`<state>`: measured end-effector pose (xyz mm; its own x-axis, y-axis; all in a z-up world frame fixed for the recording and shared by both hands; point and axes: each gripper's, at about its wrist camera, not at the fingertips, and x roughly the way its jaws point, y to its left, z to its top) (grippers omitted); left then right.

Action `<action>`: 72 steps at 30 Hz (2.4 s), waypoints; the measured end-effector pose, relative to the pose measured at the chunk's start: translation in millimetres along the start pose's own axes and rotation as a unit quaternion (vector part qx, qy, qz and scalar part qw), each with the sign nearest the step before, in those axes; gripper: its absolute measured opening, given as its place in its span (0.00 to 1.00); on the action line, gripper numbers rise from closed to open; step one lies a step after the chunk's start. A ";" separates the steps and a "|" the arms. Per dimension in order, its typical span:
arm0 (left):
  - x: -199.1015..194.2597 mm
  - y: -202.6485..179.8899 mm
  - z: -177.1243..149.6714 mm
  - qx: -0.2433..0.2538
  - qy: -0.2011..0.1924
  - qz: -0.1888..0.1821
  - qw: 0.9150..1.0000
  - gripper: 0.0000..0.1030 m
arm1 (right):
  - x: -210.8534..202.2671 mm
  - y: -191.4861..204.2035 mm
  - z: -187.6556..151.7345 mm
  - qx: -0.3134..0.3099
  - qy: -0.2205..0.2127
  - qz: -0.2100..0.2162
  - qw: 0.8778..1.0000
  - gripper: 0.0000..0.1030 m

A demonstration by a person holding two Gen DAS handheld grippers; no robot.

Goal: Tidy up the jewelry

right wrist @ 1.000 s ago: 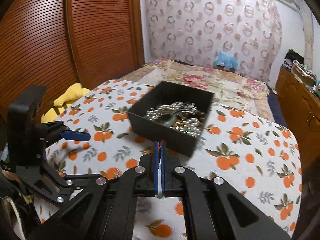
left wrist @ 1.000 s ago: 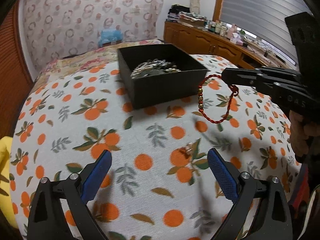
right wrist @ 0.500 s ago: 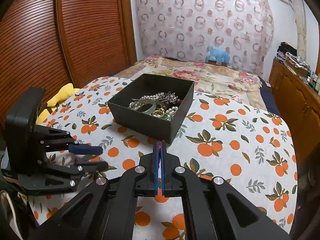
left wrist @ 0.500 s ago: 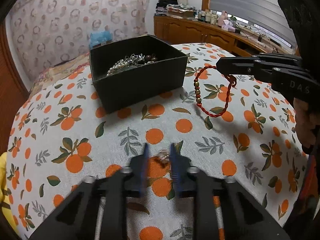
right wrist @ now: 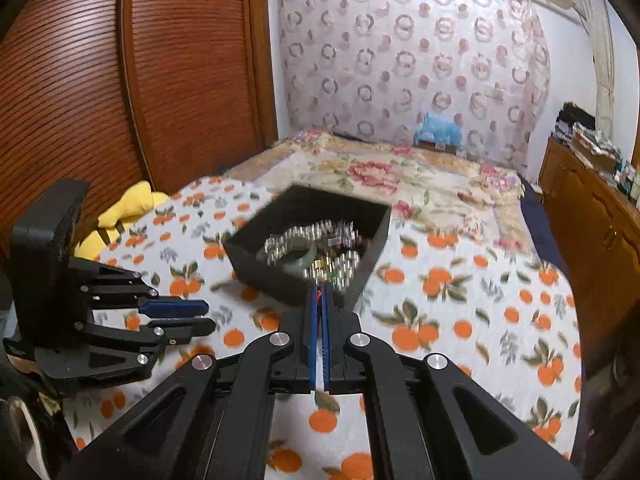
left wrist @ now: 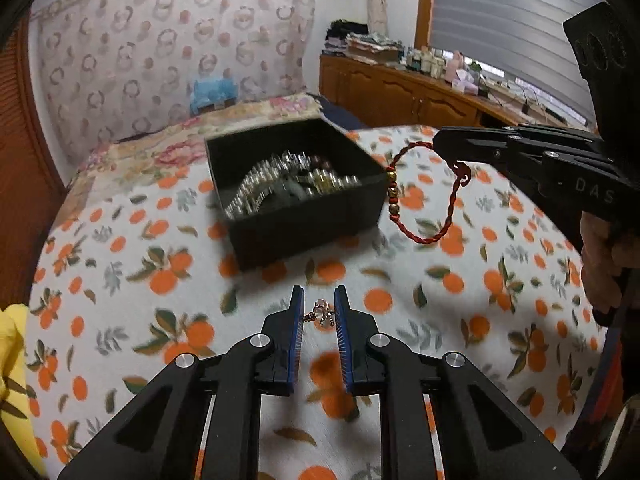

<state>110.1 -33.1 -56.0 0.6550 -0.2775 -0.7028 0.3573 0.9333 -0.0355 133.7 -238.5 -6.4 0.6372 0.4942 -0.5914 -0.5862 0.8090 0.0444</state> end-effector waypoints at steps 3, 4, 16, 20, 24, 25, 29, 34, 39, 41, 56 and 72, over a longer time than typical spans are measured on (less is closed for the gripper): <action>-2.6 5.0 12.8 -0.005 -0.011 0.003 1.000 0.14 | 5.7 -1.7 19.7 0.002 -0.013 0.003 1.000 0.02; -3.2 6.1 16.4 -0.006 -0.014 0.004 1.000 0.14 | 8.9 -2.3 24.8 0.003 -0.014 0.003 1.000 0.02; -6.9 20.6 52.9 -0.008 -0.037 0.027 0.999 0.14 | 63.6 -10.8 58.4 0.016 0.002 0.021 1.000 0.04; -2.9 25.6 59.8 -0.011 -0.038 0.034 0.999 0.14 | 77.2 -9.9 56.3 0.012 0.017 0.021 1.000 0.04; 4.1 29.6 65.9 -0.015 -0.036 0.040 0.998 0.14 | 78.9 -15.0 50.0 0.014 0.023 0.019 0.999 0.08; 5.8 30.2 66.5 -0.016 -0.036 0.041 0.998 0.14 | 78.1 -16.8 47.3 0.016 0.023 0.019 0.999 0.08; 15.9 32.5 73.8 -0.021 -0.034 0.046 0.998 0.14 | 70.7 -21.7 36.9 0.024 0.021 0.013 0.999 0.08; 31.0 33.1 85.5 -0.025 -0.036 0.056 0.998 0.14 | 57.2 -21.9 27.0 0.024 0.011 0.007 1.000 0.08; 45.3 38.7 95.6 -0.035 -0.032 0.064 0.997 0.14 | 43.5 -23.0 20.9 0.028 0.001 0.004 1.000 0.08; 51.1 41.9 98.3 -0.038 -0.030 0.071 0.996 0.14 | 39.9 -21.8 18.9 0.024 -0.001 0.002 1.000 0.08; 64.1 55.8 103.5 -0.059 -0.025 0.088 0.994 0.38 | 32.4 -24.6 8.6 0.037 -0.004 -0.008 0.999 0.08; 3.8 46.3 67.2 -0.071 -0.068 0.113 0.989 0.92 | 29.3 -28.2 1.4 0.067 -0.021 -0.059 0.996 0.72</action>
<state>173.9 -6.2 -12.6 0.7947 -0.0784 -0.6019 0.1017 0.9948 0.0047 169.6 -246.4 -23.9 0.7194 0.4042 -0.5649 -0.4360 0.8958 0.0857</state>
